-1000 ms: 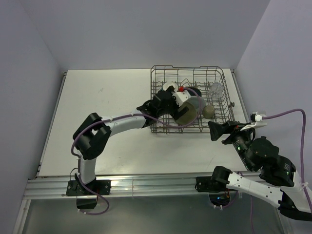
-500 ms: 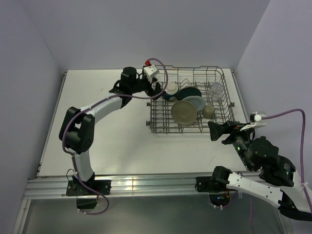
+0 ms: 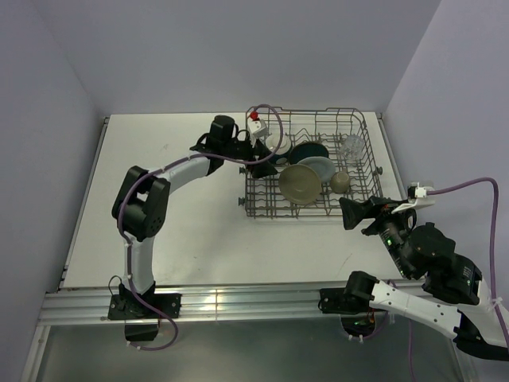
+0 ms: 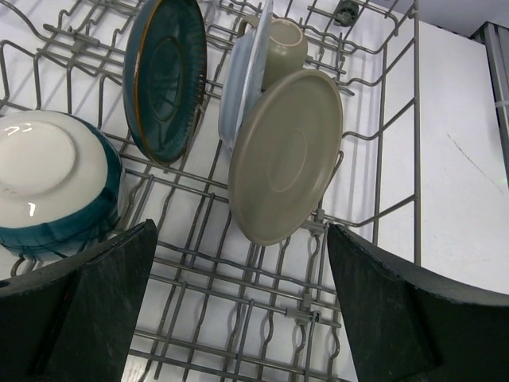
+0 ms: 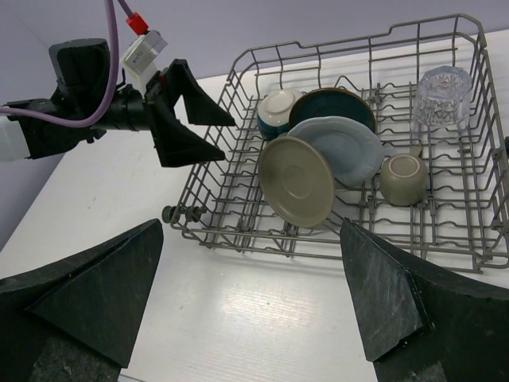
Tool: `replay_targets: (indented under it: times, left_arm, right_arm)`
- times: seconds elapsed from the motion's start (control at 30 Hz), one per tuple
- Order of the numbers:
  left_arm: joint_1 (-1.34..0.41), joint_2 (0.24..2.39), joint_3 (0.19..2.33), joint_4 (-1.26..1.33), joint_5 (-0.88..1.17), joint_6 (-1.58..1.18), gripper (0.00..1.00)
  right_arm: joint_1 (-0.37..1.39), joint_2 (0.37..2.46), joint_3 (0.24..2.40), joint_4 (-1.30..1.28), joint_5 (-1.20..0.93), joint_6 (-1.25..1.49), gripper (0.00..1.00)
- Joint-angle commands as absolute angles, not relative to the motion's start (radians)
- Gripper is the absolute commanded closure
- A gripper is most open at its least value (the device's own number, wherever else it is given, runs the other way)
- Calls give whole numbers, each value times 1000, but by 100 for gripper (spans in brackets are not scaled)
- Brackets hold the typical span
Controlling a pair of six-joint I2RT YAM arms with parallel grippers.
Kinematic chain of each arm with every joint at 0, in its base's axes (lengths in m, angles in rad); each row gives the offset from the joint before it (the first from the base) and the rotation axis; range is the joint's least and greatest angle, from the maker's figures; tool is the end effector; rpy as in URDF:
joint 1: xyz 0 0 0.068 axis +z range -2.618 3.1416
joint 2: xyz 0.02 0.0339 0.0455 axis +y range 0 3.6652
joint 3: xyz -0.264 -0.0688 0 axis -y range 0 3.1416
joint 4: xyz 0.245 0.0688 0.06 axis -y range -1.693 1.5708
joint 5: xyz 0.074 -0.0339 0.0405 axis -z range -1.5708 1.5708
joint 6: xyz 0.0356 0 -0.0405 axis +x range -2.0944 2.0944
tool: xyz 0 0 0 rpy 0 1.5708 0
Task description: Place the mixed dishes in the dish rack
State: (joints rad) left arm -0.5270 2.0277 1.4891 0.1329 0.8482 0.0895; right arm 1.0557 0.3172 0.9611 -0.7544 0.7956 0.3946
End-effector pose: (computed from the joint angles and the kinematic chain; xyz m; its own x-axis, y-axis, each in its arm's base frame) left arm 0.3904 -0.2580 0.2378 -0.2568 0.2178 -0.9416 0.9551 0.2063 -0.2127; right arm 0.0356 0.0113 0.3800 -0.1498 0.2815 -0.9478 -0.2185 0.9255 0.3094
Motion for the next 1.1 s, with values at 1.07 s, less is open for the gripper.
replay_targets:
  times: [1.07]
  left_arm:
    - [-621, 2241, 1741, -47, 881, 172, 5]
  right_arm:
    - [1055, 285, 973, -732, 819, 376, 0]
